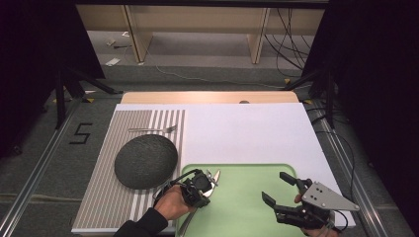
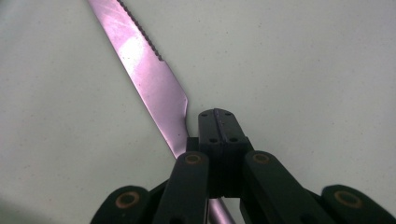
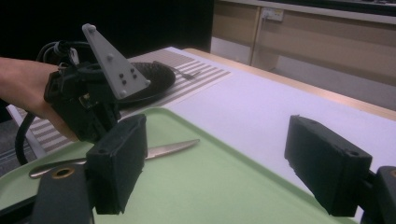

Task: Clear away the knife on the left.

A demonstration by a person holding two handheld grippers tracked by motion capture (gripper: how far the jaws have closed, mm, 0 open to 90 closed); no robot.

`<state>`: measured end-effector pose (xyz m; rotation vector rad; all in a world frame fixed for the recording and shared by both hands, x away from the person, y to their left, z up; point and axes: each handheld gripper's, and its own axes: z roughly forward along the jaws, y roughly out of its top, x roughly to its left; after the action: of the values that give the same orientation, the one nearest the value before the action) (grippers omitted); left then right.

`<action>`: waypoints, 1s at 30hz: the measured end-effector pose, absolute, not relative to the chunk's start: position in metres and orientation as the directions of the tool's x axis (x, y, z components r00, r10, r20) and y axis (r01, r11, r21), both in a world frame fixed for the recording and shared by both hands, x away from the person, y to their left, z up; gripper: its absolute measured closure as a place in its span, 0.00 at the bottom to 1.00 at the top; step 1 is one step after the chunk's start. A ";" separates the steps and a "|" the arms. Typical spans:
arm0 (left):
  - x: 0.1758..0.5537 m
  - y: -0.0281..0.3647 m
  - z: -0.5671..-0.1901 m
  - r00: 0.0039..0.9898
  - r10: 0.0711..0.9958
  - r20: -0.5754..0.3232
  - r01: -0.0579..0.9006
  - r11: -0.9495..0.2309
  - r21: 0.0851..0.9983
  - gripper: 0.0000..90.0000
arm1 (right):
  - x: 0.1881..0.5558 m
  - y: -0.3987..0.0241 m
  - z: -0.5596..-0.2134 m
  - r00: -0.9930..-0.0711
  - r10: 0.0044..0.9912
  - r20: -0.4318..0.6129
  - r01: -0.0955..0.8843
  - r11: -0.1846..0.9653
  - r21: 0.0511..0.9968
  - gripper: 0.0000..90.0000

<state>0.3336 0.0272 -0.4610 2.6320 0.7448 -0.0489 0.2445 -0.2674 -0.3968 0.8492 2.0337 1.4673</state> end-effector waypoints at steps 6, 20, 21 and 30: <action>0.336 0.035 -0.462 0.844 0.511 -0.163 0.532 -0.760 0.373 1.00 | 0.244 -0.268 -0.397 -0.687 0.726 -0.031 0.199 0.229 0.953 0.24; 0.337 0.050 -0.462 0.829 0.533 -0.172 0.555 -0.744 0.372 1.00 | 0.244 -0.268 -0.397 -0.688 0.725 -0.031 0.198 0.228 0.953 0.24; 0.336 0.051 -0.462 0.827 0.535 -0.172 0.558 -0.742 0.372 1.00 | 0.244 -0.268 -0.397 -0.688 0.725 -0.032 0.198 0.229 0.953 0.24; 0.333 0.064 -0.462 0.819 0.549 -0.166 0.569 -0.739 0.362 1.00 | 0.244 -0.268 -0.397 -0.688 0.725 -0.030 0.199 0.229 0.953 0.24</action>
<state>0.3327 0.0639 -0.4619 2.6029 0.8373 -0.0671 0.2443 -0.2675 -0.3968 0.8470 2.0339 1.4685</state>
